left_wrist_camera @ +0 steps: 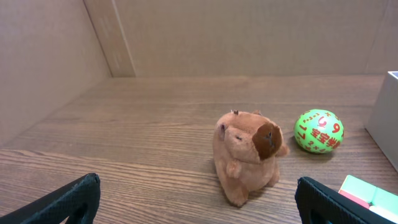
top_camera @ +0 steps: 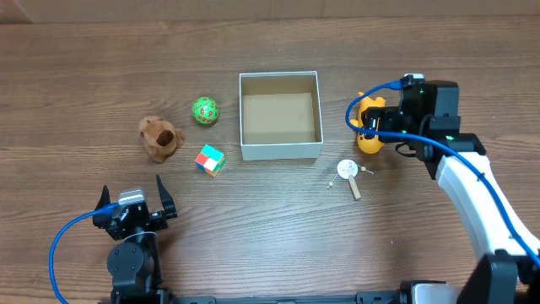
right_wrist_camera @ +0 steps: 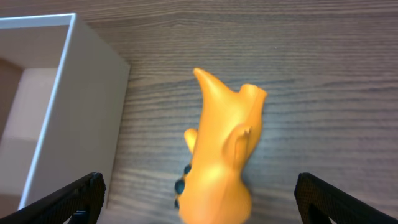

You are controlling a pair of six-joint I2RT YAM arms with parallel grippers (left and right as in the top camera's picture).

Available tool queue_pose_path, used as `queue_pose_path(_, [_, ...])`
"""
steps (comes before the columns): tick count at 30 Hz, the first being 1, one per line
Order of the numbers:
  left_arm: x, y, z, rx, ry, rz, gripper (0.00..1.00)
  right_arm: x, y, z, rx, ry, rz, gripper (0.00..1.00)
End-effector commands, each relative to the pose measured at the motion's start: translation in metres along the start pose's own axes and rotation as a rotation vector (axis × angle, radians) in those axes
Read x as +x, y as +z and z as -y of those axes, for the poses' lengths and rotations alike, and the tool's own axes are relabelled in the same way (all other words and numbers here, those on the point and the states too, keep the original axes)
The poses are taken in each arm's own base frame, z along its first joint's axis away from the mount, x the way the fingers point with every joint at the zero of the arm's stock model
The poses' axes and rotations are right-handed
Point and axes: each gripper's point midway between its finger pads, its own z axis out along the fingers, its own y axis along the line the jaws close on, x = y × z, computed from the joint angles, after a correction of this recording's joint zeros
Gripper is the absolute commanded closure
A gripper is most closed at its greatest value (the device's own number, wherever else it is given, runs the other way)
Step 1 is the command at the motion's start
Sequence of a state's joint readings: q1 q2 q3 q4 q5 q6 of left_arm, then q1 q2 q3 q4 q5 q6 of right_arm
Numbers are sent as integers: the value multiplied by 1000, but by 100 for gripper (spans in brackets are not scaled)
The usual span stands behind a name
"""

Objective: Pack container
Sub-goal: 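Reach the right gripper to the orange plush and grasp it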

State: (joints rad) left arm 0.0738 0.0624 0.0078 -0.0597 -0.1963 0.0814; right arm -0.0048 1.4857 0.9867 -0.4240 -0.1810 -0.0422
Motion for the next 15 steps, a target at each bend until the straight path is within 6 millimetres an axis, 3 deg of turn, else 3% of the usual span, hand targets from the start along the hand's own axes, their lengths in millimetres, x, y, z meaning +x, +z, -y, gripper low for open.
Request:
queue_pose_path(1, [1, 0, -1, -9, 12, -1, 0, -9, 9, 5, 22, -18, 21, 0])
queue_pose_path(3, [1, 0, -1, -9, 12, -1, 0, -9, 14, 11, 56, -17, 20, 0])
queue_pose_path(7, [1, 0, -1, -9, 12, -1, 0, -12, 19, 15, 74, -19, 34, 20])
queue_pose_path(15, [1, 0, -1, -9, 12, -1, 0, -22, 21, 22, 110, -24, 74, 7])
